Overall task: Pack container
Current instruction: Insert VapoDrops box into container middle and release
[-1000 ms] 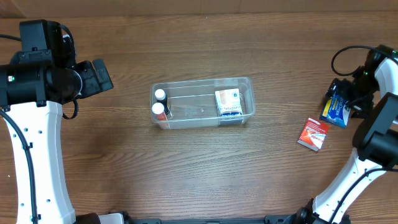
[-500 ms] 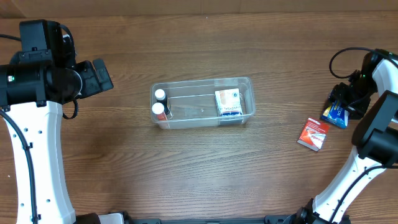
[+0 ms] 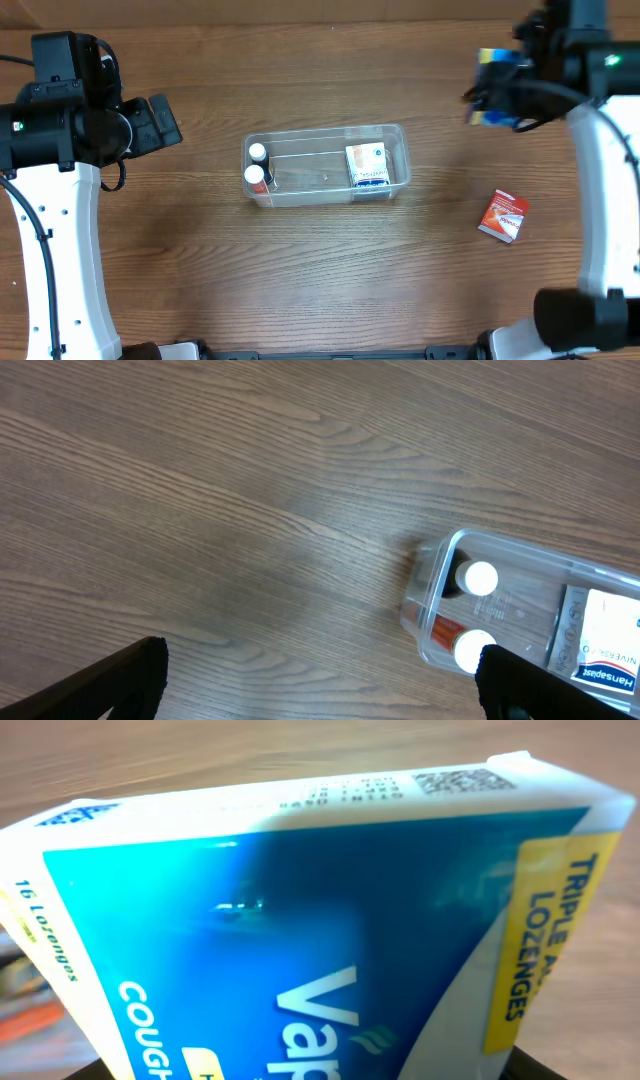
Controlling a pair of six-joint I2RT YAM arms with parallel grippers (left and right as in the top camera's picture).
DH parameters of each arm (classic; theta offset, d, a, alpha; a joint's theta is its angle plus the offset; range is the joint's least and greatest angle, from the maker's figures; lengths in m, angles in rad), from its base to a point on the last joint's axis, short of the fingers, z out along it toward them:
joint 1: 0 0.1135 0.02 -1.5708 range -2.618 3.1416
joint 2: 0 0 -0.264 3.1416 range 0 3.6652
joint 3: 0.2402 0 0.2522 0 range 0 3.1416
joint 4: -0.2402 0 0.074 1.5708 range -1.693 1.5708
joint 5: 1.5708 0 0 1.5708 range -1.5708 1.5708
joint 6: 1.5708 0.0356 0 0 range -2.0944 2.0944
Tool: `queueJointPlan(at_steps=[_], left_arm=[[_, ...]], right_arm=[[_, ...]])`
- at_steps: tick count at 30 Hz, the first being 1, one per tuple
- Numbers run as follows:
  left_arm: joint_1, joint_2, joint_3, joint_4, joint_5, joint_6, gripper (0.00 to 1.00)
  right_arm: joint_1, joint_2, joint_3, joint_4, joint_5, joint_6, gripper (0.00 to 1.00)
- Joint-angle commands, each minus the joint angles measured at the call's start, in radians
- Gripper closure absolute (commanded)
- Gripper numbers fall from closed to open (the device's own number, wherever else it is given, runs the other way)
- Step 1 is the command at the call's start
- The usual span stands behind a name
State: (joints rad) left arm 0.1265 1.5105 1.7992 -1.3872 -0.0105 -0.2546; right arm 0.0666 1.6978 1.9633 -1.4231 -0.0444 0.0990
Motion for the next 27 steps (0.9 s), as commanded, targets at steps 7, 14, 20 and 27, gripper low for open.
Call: queueJointPlan(at_steps=[7,14,20,27], left_arm=[[0.004,0.006,-0.006,0.003,0.008,0.015,0.0],[0.004,0.006,-0.006,0.0,0.008,0.016,0.0],[0.004,0.006,-0.006,-0.001,0.008,0.016,0.0],[0.004,0.006,-0.006,-0.001,0.008,0.016,0.0]], right_arm=[[0.457,0.067,-0.068,0.143,-0.002,0.21,0.36],[0.592,0.203,-0.155,0.238,-0.003,0.342,0.35],[0.61,0.337,-0.177,0.269,-0.006,0.347,0.35],[0.61,0.399,-0.177,0.309,-0.002,0.348,0.32]])
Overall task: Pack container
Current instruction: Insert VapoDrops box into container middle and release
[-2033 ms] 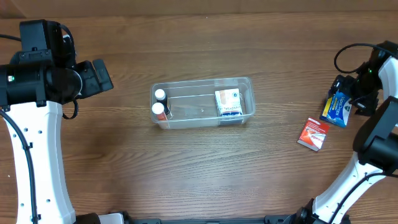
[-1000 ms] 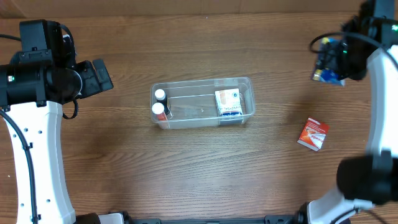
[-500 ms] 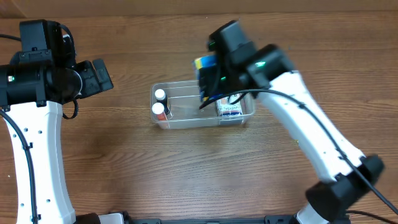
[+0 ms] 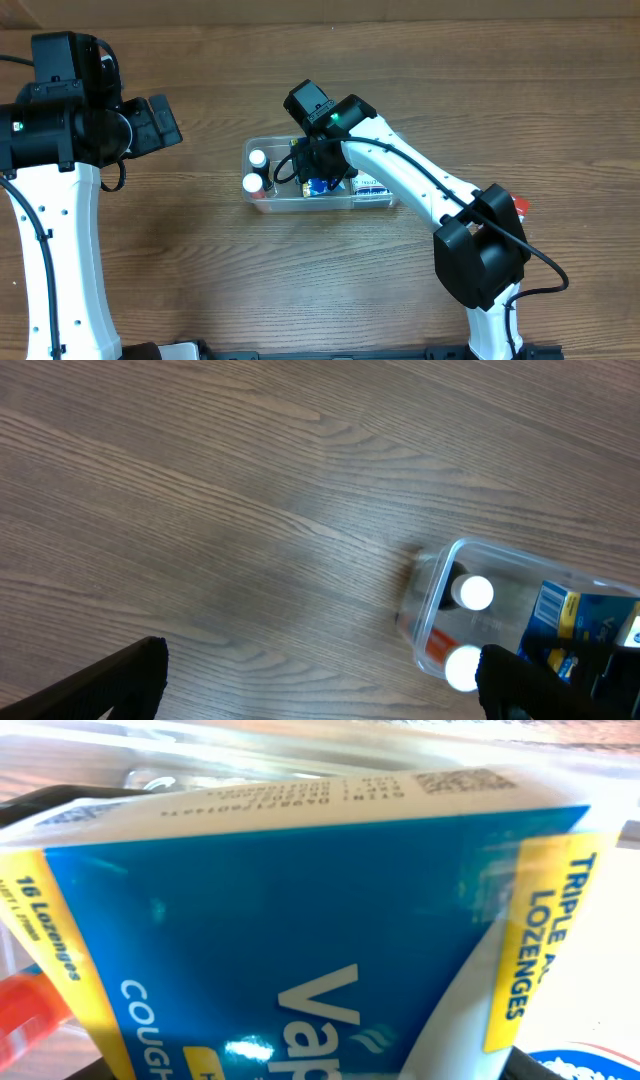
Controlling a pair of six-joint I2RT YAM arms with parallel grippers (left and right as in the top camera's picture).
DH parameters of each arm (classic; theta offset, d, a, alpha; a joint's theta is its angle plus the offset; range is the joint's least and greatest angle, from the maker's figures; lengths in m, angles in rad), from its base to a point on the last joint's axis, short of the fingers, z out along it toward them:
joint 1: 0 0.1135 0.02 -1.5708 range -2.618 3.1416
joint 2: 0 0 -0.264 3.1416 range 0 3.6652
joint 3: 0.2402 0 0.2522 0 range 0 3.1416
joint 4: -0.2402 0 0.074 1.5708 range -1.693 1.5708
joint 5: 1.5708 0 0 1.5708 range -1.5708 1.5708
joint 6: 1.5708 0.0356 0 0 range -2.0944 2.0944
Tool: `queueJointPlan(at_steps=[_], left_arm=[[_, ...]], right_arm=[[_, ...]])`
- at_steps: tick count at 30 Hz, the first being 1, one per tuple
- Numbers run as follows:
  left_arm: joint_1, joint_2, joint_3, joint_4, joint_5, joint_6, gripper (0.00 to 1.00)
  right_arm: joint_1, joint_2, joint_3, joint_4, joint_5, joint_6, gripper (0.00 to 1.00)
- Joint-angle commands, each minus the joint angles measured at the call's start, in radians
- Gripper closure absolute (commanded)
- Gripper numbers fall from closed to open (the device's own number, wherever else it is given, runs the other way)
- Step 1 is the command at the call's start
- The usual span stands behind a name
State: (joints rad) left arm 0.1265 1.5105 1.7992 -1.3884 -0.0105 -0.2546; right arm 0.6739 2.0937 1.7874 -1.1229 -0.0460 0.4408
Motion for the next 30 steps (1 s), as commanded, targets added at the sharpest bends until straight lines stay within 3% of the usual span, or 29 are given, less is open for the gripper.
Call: queueJointPlan(at_steps=[1,12,23,25,30], left_arm=[[0.004,0.006,-0.006,0.0,0.008,0.016,0.0],[0.004,0.006,-0.006,0.0,0.008,0.016,0.0],[0.004,0.006,-0.006,0.0,0.008,0.016,0.0],[0.004,0.006,-0.006,0.0,0.008,0.016,0.0],[0.004,0.006,-0.006,0.0,0.008,0.016,0.0]], right_arm=[[0.003,0.003,-0.002,0.009,-0.001,0.005,0.32],[0.003,0.003,-0.002,-0.056,-0.001,0.006,0.31],[0.003,0.003,-0.002,-0.064,-0.001,0.005,0.19],[0.003,0.003,-0.002,-0.066,-0.001,0.005,0.08],[0.003,0.003,-0.002,-0.065,-0.001,0.005,0.08]])
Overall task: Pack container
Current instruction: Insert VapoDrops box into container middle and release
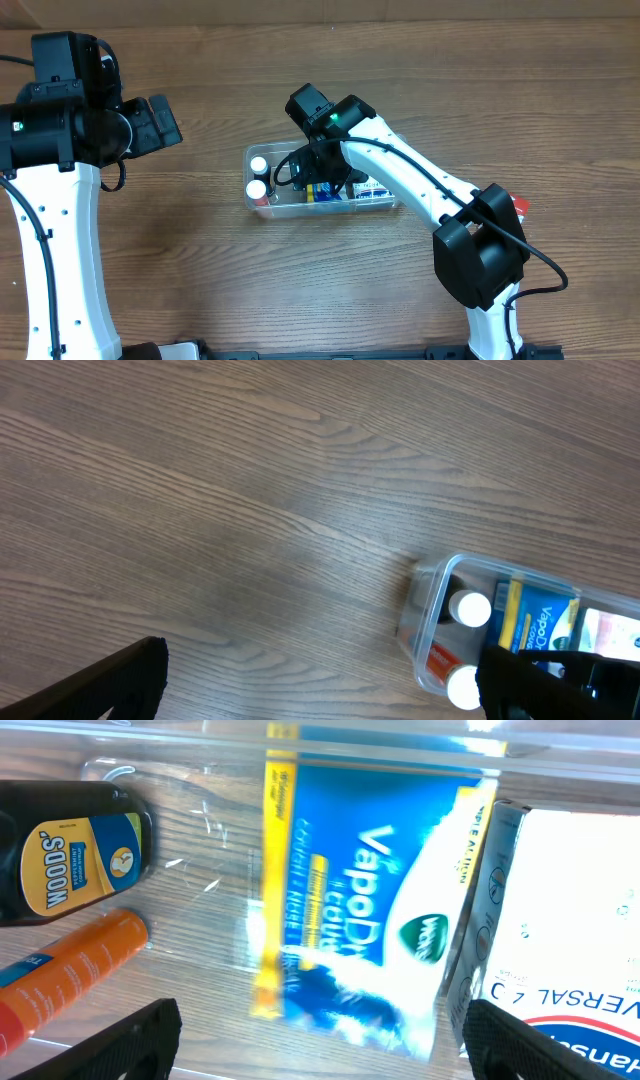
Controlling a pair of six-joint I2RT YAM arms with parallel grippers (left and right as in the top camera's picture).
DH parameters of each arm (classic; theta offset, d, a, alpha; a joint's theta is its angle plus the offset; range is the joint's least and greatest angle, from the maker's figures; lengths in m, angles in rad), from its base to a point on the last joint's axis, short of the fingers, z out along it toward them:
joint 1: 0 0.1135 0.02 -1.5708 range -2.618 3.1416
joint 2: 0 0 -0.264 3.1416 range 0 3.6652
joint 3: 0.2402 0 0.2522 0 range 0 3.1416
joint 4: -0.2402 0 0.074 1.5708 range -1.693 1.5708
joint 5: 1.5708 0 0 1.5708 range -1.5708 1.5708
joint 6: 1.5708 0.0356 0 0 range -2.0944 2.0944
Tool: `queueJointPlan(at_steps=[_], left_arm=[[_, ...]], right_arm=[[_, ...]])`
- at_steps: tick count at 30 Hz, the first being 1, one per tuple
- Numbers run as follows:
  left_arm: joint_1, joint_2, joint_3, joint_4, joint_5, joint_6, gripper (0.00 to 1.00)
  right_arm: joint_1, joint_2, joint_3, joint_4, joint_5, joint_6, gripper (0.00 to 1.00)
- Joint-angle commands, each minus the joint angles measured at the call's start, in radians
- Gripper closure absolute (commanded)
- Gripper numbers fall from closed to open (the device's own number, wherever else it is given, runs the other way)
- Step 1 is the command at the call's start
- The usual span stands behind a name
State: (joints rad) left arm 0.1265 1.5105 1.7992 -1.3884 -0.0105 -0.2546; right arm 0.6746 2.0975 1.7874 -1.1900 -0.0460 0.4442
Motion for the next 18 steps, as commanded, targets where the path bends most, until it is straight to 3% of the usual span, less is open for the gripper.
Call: queueJointPlan(at_steps=[1,7,12,15,18], left_arm=[[0.004,0.006,-0.006,0.0,0.008,0.016,0.0],[0.004,0.006,-0.006,0.0,0.008,0.016,0.0],[0.004,0.006,-0.006,0.0,0.008,0.016,0.0],[0.004,0.006,-0.006,0.0,0.007,0.016,0.0],[0.004,0.006,-0.006,0.0,0.007,0.016,0.0]], right_arm=[[0.002,0.0,-0.002,0.002,-0.001,0.002,0.08],[0.0,-0.005,0.023,-0.012,0.084,-0.002,0.04],[-0.064,-0.131,0.218,-0.166,0.262,-0.001,0.0],[-0.183,-0.253,0.274,-0.203,0.274,0.008,0.0],[-0.426,-0.352,0.274,-0.29,0.261,0.085,0.0]])
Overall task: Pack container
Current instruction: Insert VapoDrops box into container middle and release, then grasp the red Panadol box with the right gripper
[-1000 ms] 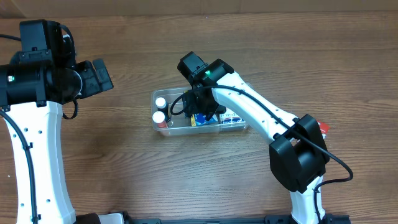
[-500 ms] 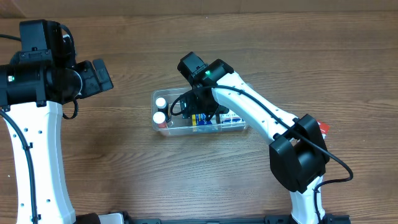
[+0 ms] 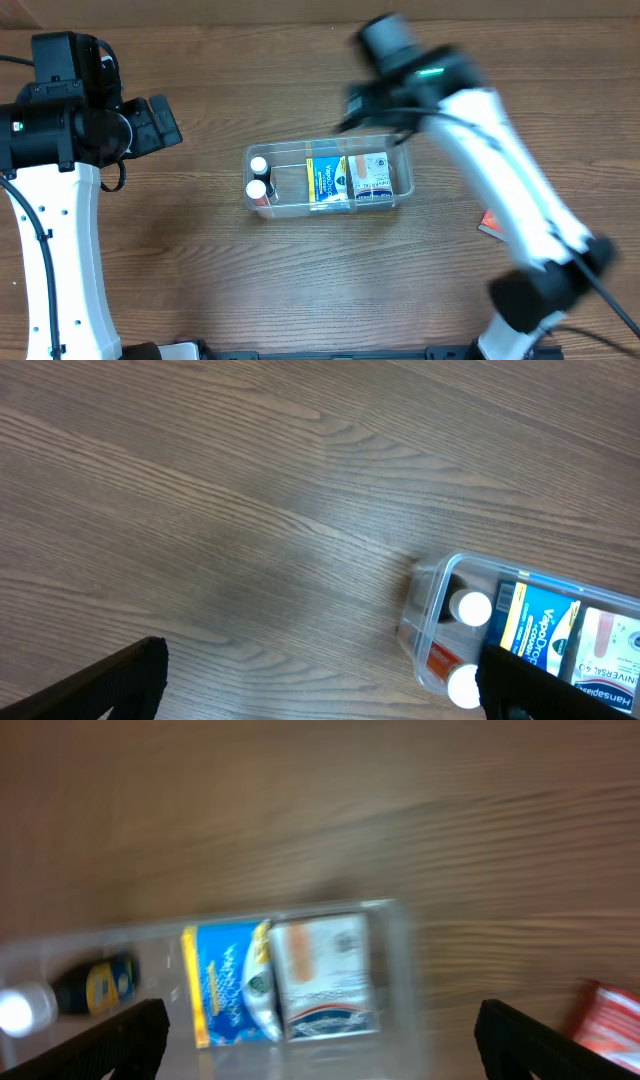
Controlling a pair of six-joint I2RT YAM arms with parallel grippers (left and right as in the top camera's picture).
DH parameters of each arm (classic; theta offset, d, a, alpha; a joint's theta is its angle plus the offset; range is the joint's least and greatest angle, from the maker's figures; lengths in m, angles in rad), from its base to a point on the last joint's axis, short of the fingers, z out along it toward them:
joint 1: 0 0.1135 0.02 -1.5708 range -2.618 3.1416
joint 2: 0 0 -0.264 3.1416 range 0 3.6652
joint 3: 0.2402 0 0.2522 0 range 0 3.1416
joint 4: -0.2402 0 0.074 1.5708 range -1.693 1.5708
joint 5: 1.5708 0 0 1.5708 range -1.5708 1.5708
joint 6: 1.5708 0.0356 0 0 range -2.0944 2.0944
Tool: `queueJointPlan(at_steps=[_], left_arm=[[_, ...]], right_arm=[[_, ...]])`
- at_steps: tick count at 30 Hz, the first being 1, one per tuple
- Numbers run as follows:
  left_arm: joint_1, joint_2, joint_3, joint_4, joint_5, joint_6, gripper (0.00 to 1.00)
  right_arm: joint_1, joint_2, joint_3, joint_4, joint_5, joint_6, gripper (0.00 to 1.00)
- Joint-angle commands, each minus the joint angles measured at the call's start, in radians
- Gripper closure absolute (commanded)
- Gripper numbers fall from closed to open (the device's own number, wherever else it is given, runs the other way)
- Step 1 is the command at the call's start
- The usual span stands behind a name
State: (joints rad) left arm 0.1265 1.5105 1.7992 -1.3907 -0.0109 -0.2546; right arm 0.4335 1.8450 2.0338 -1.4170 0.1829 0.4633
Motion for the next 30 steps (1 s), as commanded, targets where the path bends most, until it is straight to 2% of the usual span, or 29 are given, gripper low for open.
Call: queueJointPlan(at_steps=[1,4,6,11,15,21,30], left_arm=[[0.004,0.006,-0.006,0.003,0.008,0.016,0.0],[0.004,0.006,-0.006,0.003,0.008,0.016,0.0],[0.004,0.006,-0.006,0.003,0.008,0.016,0.0],[0.004,0.006,-0.006,0.003,0.007,0.016,0.0],[0.004,0.006,-0.006,0.003,0.008,0.016,0.0],[0.004,0.006,-0.006,0.003,0.008,0.016,0.0],[0.004,0.006,-0.006,0.003,0.008,0.016,0.0]], right_arm=[[-0.256,-0.102,0.028,-0.102,0.014,0.065,0.0],[-0.41,-0.1,-0.021,-0.18,-0.005,0.062,0.0],[-0.498,-0.1,-0.114,-0.184,-0.005,0.043,0.0],[-0.604,-0.1,-0.382,-0.045,-0.108,-0.071,0.0],[-0.669,-0.1,-0.592,0.109,-0.16,-0.072,0.0],[-0.687,-0.1,-0.826,0.3,-0.159,-0.166,0.0],[-0.687,-0.096,-1.002,0.49,-0.159,-0.177,0.0]])
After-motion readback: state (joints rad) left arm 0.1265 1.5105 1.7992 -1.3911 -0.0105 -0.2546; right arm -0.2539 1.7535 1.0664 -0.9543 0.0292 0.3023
